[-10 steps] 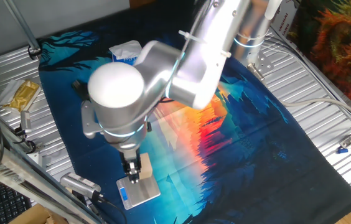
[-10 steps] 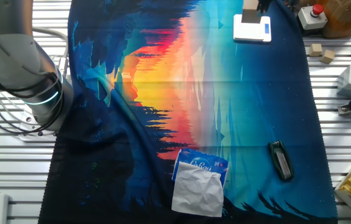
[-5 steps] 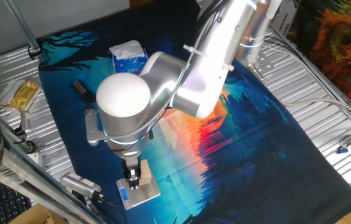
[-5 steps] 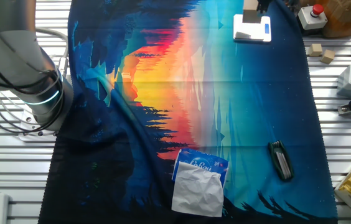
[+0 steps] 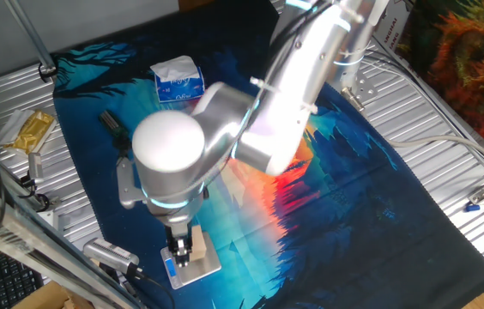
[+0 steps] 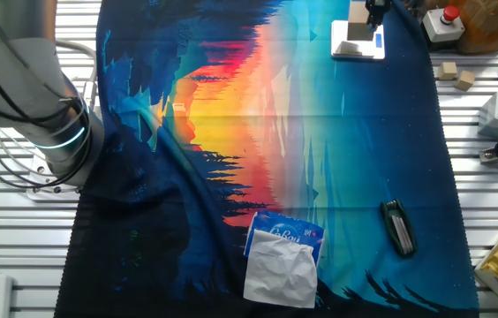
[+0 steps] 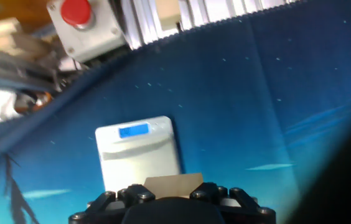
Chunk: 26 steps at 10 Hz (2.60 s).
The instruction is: Place the block on the scale
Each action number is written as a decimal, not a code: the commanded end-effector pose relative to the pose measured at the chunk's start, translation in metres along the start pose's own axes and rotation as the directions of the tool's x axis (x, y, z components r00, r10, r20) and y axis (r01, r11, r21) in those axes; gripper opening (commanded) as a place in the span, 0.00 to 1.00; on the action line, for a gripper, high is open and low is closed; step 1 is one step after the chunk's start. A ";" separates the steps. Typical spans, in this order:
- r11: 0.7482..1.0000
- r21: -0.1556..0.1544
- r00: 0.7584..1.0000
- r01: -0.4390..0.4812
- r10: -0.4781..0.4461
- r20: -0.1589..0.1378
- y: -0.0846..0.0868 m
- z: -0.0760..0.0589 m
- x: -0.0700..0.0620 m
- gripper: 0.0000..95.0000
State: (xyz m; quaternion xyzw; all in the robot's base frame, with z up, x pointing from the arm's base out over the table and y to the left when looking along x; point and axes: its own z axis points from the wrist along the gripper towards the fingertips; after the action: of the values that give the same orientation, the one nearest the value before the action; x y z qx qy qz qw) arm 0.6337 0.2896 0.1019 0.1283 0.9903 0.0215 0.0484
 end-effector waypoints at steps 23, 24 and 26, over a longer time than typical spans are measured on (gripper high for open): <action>0.963 0.037 0.963 0.268 -0.267 -0.044 0.005 -0.006 0.007 0.00; 0.960 0.035 0.960 0.279 -0.277 -0.049 0.005 -0.007 0.007 0.00; 0.956 0.034 0.956 0.292 -0.290 -0.055 0.005 -0.007 0.007 0.00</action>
State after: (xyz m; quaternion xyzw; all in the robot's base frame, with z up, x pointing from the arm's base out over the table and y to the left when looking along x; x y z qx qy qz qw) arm 0.6275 0.2961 0.1086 -0.0182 0.9996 -0.0030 0.0232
